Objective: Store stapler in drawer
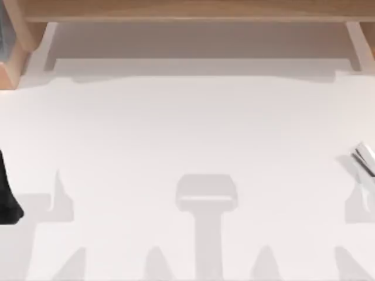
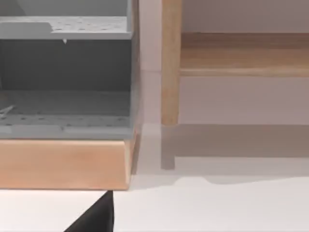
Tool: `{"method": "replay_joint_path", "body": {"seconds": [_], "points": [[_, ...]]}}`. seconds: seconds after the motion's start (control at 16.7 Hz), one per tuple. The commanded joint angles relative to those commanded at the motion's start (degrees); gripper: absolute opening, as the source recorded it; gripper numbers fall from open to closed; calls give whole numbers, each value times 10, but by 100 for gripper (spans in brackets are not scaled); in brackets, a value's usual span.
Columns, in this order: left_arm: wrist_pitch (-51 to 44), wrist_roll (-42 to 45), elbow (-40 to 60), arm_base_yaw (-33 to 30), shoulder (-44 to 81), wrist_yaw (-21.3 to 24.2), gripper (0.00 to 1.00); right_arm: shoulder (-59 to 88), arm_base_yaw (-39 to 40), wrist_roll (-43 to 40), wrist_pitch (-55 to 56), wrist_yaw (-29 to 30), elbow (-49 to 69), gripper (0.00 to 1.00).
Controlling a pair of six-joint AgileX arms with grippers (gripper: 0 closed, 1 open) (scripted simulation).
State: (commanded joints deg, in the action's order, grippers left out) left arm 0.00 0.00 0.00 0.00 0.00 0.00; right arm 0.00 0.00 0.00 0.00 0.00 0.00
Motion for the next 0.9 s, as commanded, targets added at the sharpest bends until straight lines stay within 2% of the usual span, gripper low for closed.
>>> {"method": "replay_joint_path", "body": {"seconds": [0.24, 0.42, 0.66, 0.9], "points": [[0, 0, 0, 0, 0, 0, 100, 17, -6, -14, 13, -2, 12, 100], [0, 0, 0, 0, 0, 0, 100, 89, -28, -70, 60, -13, 55, 100], [0, 0, 0, 0, 0, 0, 100, 263, -68, -197, 159, -44, 145, 100], [0, 0, 0, 0, 0, 0, 100, 501, -113, -360, 283, -91, 258, 100]]}}
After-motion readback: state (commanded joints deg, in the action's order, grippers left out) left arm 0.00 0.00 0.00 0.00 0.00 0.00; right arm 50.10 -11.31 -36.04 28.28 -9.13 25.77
